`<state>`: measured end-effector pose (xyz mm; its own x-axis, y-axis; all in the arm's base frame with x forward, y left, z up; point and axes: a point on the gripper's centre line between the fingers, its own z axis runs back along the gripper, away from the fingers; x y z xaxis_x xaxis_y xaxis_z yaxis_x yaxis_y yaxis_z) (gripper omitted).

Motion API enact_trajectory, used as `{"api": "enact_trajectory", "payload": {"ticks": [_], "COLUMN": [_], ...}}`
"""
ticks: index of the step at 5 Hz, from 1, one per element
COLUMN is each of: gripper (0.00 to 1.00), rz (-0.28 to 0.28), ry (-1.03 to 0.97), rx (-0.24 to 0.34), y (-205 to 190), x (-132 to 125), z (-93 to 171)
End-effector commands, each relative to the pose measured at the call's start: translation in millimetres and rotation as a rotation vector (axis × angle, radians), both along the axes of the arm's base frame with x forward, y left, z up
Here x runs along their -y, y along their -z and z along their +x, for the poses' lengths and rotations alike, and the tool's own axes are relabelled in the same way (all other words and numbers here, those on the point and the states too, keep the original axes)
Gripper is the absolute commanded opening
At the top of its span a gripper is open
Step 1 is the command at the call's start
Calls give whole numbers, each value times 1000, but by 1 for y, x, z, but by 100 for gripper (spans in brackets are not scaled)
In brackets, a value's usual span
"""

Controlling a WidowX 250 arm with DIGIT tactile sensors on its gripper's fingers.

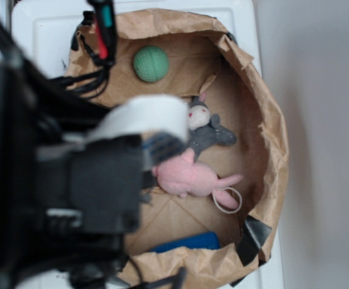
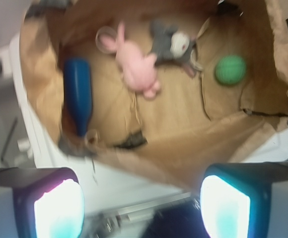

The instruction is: Grab the green ball.

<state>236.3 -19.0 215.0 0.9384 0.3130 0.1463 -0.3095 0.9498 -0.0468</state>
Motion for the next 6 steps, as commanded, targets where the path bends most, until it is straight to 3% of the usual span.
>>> {"api": "enact_trajectory", "payload": {"ticks": [1, 4, 5, 6], "gripper": [100, 100, 100, 100], "rz": [11, 11, 40, 43], "ry": [-251, -251, -452, -541], "rx": [126, 126, 183, 203], "y": [-8, -8, 13, 22], "x": [-17, -17, -18, -22], "z": [22, 22, 29, 31]}}
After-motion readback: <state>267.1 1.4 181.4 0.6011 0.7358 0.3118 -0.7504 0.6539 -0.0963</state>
